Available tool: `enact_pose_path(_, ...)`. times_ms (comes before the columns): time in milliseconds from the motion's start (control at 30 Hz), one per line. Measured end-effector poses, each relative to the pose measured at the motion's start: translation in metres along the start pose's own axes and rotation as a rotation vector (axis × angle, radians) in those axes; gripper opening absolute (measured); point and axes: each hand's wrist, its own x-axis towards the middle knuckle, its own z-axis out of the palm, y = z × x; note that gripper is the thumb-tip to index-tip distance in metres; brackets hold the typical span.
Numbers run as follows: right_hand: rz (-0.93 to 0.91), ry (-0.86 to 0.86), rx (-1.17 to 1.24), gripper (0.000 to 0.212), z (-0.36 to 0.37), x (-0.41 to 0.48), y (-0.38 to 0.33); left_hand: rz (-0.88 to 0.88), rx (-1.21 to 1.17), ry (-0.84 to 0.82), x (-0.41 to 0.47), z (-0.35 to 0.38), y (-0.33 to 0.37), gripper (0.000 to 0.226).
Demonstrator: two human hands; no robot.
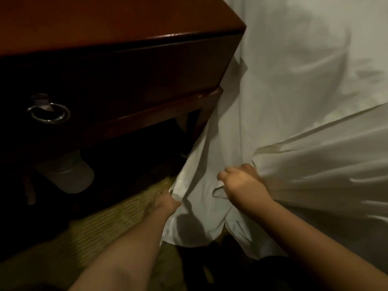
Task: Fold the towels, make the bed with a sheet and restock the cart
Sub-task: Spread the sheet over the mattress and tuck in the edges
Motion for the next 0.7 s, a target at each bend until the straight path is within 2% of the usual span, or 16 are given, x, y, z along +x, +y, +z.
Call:
enact_pose_path(100,0.021,0.064,-0.004,0.017,0.014,-0.014,-0.001,0.012,0.056,0.072,0.006,0.015,-0.008,0.046)
enact_pose_path(167,0.044,0.025,0.052,0.034,0.013,-0.018,-0.003,0.008,0.066,0.133,0.006,0.018,-0.009,0.035)
enact_pose_path(233,0.057,0.039,0.112,0.038,0.014,-0.02,-0.002,0.03,-0.065,0.153,0.002,0.016,-0.008,0.031)
enact_pose_path(333,-0.005,0.032,0.242,0.032,0.013,-0.022,-0.001,0.201,-0.31,0.139,-0.018,0.001,0.013,0.017)
enact_pose_path(433,-0.065,-0.096,0.411,0.009,-0.015,-0.025,-0.006,0.424,-0.329,0.103,-0.066,-0.028,0.051,0.02)
enact_pose_path(533,-0.035,-0.209,0.573,0.016,-0.054,-0.022,-0.012,0.59,-0.245,0.019,-0.12,-0.067,0.084,0.017)
enact_pose_path(633,0.03,-0.219,0.862,0.014,-0.114,-0.017,-0.012,0.666,-0.253,-0.005,-0.18,-0.121,0.105,0.019)
enact_pose_path(700,0.049,-0.275,0.959,0.014,-0.159,-0.021,-0.008,0.676,-0.256,0.005,-0.227,-0.159,0.115,0.022)
